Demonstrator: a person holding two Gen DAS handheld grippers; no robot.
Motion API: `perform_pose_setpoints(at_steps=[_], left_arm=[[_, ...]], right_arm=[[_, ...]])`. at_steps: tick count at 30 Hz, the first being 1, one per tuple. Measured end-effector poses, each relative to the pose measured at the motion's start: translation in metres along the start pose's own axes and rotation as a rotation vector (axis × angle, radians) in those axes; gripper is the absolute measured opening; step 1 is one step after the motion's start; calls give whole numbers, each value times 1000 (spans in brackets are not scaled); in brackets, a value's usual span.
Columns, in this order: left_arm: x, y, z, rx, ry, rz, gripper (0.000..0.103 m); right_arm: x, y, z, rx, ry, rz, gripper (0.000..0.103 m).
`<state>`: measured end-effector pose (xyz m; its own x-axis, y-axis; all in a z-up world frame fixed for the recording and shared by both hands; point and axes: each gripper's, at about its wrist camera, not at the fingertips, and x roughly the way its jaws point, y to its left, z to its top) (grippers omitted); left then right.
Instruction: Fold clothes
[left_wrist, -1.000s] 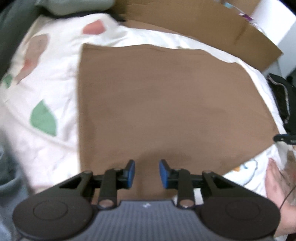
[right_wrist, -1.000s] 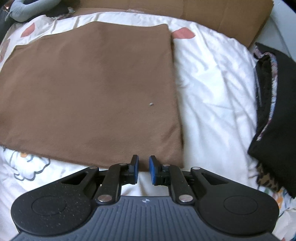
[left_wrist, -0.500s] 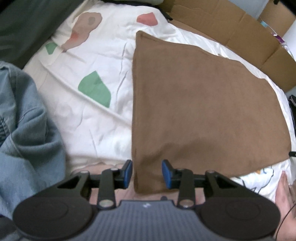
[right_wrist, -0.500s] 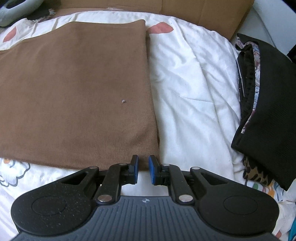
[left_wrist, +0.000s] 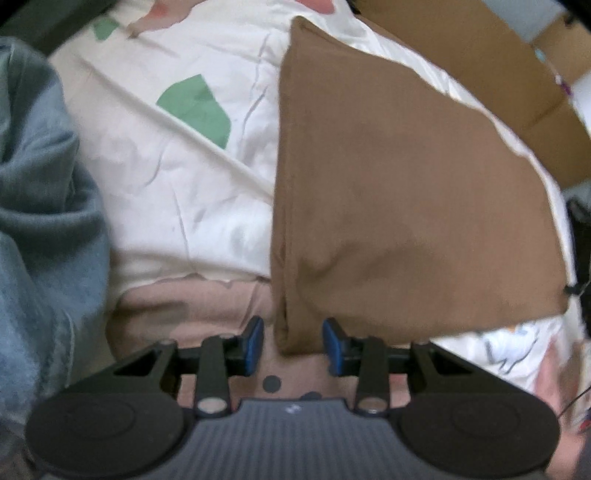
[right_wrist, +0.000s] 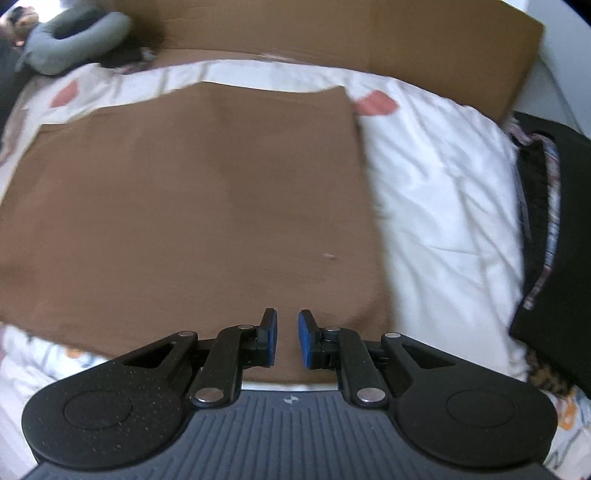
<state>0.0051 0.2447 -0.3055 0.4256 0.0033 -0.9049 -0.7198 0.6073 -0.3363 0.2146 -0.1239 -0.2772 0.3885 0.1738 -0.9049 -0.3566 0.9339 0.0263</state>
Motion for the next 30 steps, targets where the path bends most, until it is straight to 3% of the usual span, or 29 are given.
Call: perform_pose_setpoints(at_steps=[9, 11, 12, 13, 18, 20, 22, 30], left_arm=[[5, 24, -3, -132, -47, -175, 38], [3, 27, -5, -148, -38, -195, 28], [2, 29, -6, -157, -33, -204, 12], [1, 31, -8, -172, -29, -211, 10], [-15, 31, -11, -216, -35, -232, 8], [-23, 28, -8, -222, -35, -249, 8], [-31, 23, -3, -220, -34, -264, 8], [-47, 6, 22, -236, 6, -305, 8]], right_arm=[[-7, 29, 9, -54, -24, 109, 19], [-11, 36, 8, -78, -34, 135, 19], [-12, 39, 7, -92, -37, 140, 19], [-13, 42, 6, -103, -38, 142, 19], [-14, 49, 3, -123, -42, 159, 24], [-16, 51, 4, -128, -53, 165, 35], [-19, 54, 5, -138, -74, 180, 38], [-31, 81, 19, -244, -134, 280, 47]])
